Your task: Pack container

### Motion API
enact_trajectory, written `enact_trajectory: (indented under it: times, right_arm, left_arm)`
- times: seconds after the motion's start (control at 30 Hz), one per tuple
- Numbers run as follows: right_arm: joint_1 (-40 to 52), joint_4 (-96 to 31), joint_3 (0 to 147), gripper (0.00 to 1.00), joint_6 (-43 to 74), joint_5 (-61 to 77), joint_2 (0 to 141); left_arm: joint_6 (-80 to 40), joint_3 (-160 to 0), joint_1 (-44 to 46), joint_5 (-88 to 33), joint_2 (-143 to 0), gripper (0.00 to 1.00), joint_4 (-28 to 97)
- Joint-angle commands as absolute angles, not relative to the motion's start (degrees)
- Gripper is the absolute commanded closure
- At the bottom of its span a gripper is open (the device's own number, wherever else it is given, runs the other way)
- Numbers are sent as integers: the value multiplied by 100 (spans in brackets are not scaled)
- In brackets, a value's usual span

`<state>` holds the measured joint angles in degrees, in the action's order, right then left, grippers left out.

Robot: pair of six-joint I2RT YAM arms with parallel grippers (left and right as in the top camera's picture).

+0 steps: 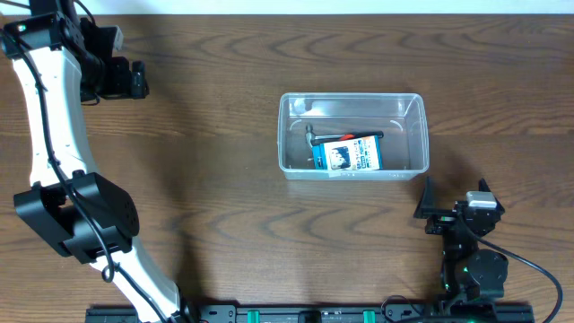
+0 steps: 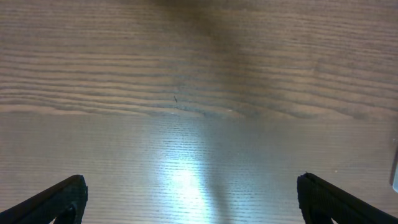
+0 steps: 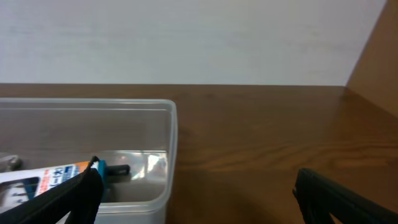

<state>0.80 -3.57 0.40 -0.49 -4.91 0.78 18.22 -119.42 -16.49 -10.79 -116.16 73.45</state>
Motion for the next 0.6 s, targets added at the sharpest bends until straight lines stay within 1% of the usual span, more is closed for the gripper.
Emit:
enact_trajectory:
  times: [0.0,0.57]
  right_arm:
    - [23,-390,32,1,-93,-425,32]
    - [-10,-388,32,1,-93,-425,32]
  left_arm:
    - [1813,-11904,-1669,-1131,-11681,2,7367]
    - [1813,-11904,-1669,-1131,-11681,2,7367]
